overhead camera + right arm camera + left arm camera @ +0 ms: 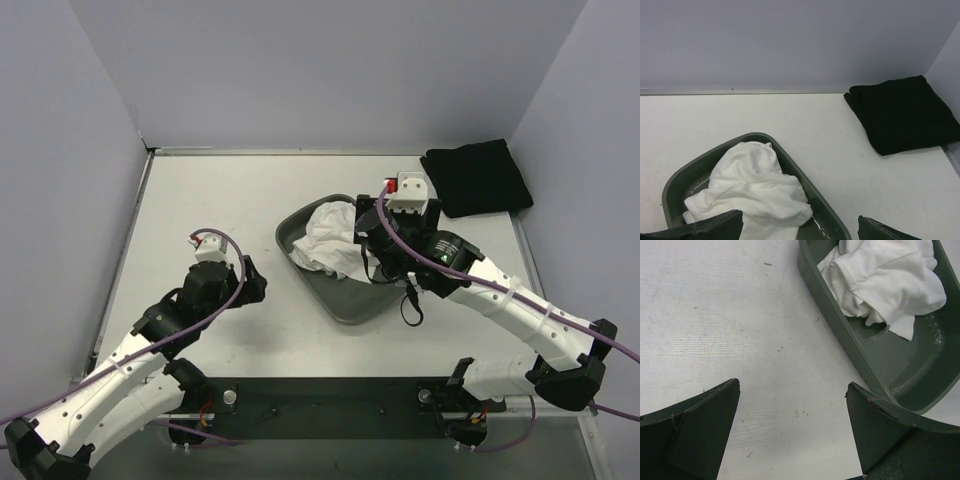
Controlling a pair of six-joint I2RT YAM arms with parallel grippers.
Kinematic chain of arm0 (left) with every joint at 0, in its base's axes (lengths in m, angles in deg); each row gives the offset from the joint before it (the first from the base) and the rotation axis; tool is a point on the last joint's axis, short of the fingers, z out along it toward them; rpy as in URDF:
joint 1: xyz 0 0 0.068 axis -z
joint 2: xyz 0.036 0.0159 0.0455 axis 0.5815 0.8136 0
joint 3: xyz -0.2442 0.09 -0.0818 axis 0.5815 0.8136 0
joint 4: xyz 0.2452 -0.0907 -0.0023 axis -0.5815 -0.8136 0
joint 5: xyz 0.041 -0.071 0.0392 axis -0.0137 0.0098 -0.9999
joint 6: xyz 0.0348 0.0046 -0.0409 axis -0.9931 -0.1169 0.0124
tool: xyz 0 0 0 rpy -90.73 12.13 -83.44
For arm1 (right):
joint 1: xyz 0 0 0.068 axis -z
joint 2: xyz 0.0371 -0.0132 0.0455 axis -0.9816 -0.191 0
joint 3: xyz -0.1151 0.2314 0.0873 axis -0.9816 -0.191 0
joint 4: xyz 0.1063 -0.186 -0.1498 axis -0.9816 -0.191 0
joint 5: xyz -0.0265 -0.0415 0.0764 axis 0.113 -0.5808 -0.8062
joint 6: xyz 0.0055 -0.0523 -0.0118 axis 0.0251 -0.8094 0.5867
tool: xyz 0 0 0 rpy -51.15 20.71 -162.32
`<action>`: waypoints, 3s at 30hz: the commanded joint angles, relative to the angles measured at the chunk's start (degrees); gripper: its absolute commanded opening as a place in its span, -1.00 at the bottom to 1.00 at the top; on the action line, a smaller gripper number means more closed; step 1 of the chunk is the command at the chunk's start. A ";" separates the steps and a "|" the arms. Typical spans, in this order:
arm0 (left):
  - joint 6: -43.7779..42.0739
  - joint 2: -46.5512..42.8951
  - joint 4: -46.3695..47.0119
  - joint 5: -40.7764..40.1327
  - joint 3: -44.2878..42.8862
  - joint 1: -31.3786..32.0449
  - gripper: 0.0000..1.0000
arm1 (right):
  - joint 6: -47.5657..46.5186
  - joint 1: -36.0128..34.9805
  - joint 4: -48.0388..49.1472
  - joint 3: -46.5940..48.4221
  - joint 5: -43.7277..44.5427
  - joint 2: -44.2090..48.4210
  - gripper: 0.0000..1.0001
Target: Fold and stack the t-shirts
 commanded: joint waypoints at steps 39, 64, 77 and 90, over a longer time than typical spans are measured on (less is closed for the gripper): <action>-11.17 80.19 7.96 -0.66 -55.44 6.48 0.95 | 3.21 -0.64 0.08 -23.43 -2.26 24.32 1.00; -12.75 52.88 0.57 0.85 -59.84 7.18 -1.00 | 11.55 2.35 -6.25 -32.48 -8.85 22.57 1.00; -12.92 29.33 -4.52 -3.62 -57.38 12.10 -1.00 | 21.83 4.72 -6.68 -42.94 -13.77 11.15 1.00; -13.10 17.19 -6.72 -3.36 -54.21 12.98 -1.00 | 22.02 7.89 -1.17 -31.97 -13.68 -11.60 1.00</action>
